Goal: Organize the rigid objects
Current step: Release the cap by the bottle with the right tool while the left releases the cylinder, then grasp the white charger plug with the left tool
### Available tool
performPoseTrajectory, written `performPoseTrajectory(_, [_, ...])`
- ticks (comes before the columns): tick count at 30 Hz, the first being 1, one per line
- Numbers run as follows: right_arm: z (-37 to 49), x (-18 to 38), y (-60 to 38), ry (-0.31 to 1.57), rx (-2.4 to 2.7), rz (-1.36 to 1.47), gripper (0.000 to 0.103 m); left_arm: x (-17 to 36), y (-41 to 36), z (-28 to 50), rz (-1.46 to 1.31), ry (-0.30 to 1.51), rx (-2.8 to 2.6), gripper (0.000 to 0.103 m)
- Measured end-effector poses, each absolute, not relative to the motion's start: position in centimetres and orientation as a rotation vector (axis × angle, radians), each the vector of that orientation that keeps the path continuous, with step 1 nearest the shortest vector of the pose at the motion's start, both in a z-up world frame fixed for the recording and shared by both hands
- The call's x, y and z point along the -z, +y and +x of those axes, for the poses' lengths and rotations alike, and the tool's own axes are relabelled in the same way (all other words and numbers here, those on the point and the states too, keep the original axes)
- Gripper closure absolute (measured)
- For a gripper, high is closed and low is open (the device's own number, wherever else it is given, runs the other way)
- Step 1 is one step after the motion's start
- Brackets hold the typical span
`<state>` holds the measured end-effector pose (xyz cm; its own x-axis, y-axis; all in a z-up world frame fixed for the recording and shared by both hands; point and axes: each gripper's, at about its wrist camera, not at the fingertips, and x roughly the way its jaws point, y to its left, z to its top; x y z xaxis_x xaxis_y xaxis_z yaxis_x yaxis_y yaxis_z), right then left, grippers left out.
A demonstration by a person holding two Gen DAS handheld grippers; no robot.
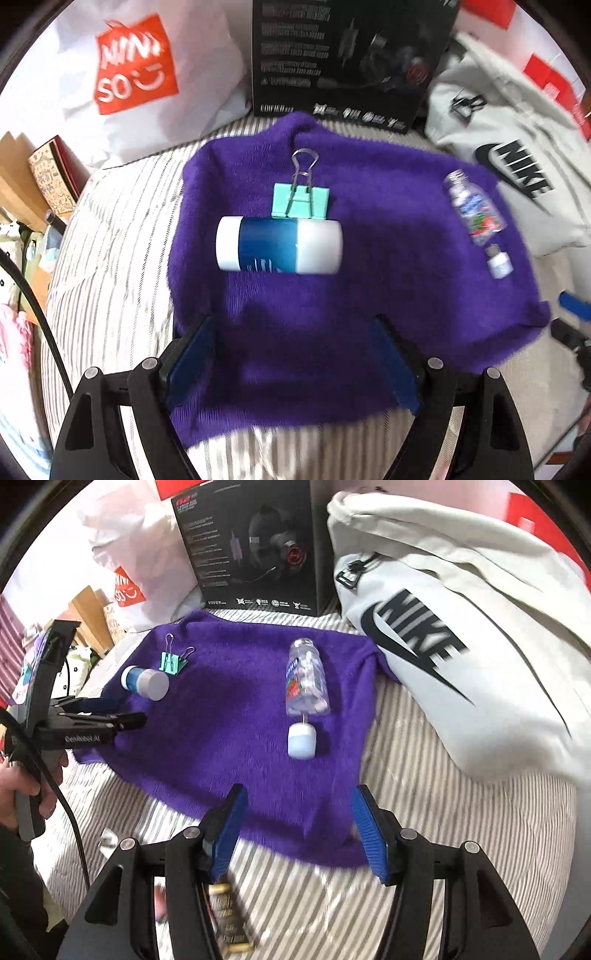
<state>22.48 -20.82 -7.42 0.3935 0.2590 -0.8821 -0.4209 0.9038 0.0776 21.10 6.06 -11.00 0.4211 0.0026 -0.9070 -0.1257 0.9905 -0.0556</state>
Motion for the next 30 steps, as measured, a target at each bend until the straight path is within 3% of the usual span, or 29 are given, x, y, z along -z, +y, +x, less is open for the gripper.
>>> performPoseTrajectory(8, [18.1,7.9,-24.1,1.116,-0.399,-0.035,0.044,8.2,2.3,14.2,-0.104,1.073,0.002,0.018])
performPoseTrajectory(23, [12.2,9.4,-25.4,1.144,-0.427,-0.016,0.044,12.5,-1.9,9.6,-0.096,1.121,-0.015,0.022])
performPoseTrajectory(29, [11.6,10.8,-25.8,1.173,-0.428,-0.006,0.044,13.2,-2.4,10.0,-0.092,1.145,0.002,0.054])
performPoseTrajectory(30, [11.6,10.9,-25.9,1.173,-0.429,-0.004,0.044,13.4,-2.6,10.0,-0.072,1.150,0.001,0.066])
